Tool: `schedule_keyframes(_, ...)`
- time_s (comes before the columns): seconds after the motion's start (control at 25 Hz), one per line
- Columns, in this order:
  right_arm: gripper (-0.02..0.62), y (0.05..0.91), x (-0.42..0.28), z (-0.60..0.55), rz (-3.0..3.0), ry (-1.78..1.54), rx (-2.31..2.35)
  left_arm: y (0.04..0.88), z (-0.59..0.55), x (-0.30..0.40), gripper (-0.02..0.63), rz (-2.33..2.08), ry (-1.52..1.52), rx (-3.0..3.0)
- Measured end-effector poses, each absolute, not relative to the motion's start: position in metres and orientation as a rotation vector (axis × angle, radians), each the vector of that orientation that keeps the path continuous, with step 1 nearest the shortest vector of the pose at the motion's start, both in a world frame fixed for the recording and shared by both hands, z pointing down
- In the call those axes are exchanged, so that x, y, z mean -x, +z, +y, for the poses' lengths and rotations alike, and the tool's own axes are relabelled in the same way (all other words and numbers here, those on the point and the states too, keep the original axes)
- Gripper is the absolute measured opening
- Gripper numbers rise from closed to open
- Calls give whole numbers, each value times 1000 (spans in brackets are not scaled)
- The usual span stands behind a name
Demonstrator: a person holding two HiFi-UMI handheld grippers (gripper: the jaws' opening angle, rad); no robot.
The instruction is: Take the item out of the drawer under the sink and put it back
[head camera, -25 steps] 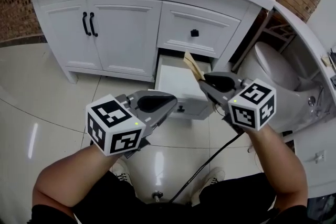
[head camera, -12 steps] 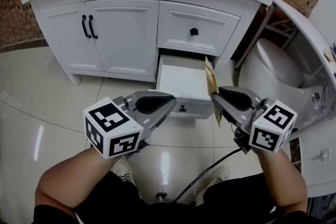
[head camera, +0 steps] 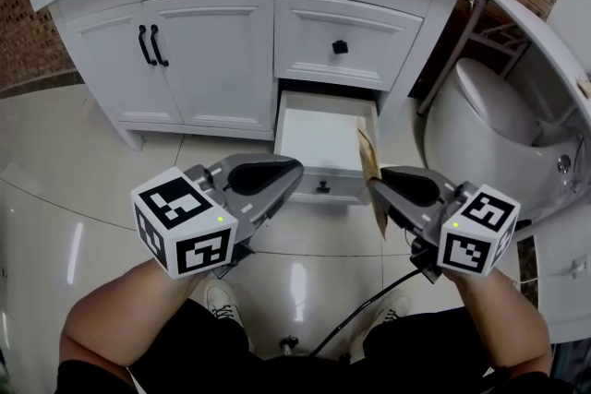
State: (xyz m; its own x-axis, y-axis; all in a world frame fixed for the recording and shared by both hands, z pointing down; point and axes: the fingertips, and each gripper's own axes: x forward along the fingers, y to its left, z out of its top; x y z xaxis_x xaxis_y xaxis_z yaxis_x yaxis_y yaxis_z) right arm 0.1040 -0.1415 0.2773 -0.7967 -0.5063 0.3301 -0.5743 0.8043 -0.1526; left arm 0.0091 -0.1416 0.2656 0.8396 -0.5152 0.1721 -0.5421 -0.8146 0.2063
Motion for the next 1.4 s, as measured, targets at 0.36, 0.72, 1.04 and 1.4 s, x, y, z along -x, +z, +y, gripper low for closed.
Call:
schedule_keyframes(0.36, 63, 278, -99, -137, -2718, 333, -803, 266, -141, -9, 6, -807, 166, -2779)
schedule_keyframes(0.72, 64, 282, -97, -137, -2709, 349, -783, 265, -141, -8, 5, -791, 169, -2772)
schedule_keyframes(1.04, 64, 285, -97, -137, -2701, 352, -780, 269, -142, -8, 6, -803, 169, -2750)
schedule_keyframes(1.4, 64, 288, -97, -138, -2690, 352, -774, 270, -142, -9, 6, -807, 176, -2760)
